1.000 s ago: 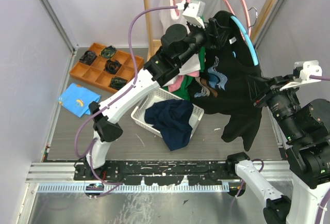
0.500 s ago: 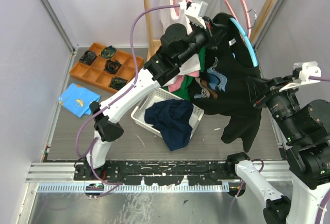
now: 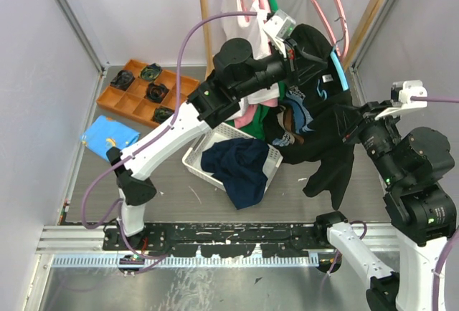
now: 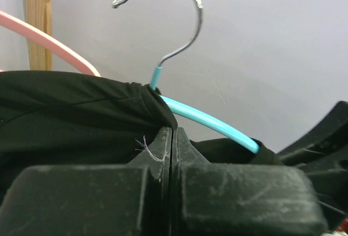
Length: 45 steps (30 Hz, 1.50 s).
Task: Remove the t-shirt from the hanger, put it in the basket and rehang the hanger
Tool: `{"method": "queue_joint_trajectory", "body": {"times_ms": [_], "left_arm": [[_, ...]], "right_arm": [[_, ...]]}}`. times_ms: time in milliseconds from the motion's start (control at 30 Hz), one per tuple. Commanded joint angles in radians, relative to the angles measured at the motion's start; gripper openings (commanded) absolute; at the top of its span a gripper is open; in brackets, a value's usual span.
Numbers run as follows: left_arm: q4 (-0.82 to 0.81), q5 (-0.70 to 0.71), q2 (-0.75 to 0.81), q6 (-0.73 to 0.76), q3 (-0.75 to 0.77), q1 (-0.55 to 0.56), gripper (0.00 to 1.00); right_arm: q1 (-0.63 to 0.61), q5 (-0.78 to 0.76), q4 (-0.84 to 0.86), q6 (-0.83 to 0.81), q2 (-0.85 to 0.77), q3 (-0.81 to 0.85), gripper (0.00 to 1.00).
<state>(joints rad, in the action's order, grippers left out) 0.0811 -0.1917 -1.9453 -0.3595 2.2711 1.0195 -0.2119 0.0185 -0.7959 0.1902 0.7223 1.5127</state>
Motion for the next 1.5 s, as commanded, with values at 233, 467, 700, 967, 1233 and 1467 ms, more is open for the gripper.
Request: {"method": "queue_joint_trajectory", "body": {"times_ms": [233,467,700,967,1233,1467], "left_arm": [[-0.01,0.022,0.113,0.162,-0.074,0.011,0.91],[-0.117,0.073,0.015,0.246,0.041,0.01,0.92],[-0.191,0.091,-0.064,0.249,0.087,0.011,0.84],[-0.178,0.103,-0.093,0.278,0.112,0.01,0.71],[-0.175,0.088,-0.096,0.272,0.117,0.011,0.47],[-0.147,0.068,-0.106,0.252,0.146,0.013,0.23]], "right_arm": [[0.003,-0.012,0.154,0.011,-0.02,0.007,0.01],[0.003,0.034,0.138,0.003,-0.02,0.009,0.01],[0.004,0.06,0.125,-0.012,-0.015,0.022,0.01],[0.004,0.084,0.119,-0.009,-0.021,0.021,0.01],[0.004,0.096,0.119,-0.009,-0.021,0.021,0.01],[0.003,0.109,0.118,-0.01,-0.014,0.035,0.01]]}}
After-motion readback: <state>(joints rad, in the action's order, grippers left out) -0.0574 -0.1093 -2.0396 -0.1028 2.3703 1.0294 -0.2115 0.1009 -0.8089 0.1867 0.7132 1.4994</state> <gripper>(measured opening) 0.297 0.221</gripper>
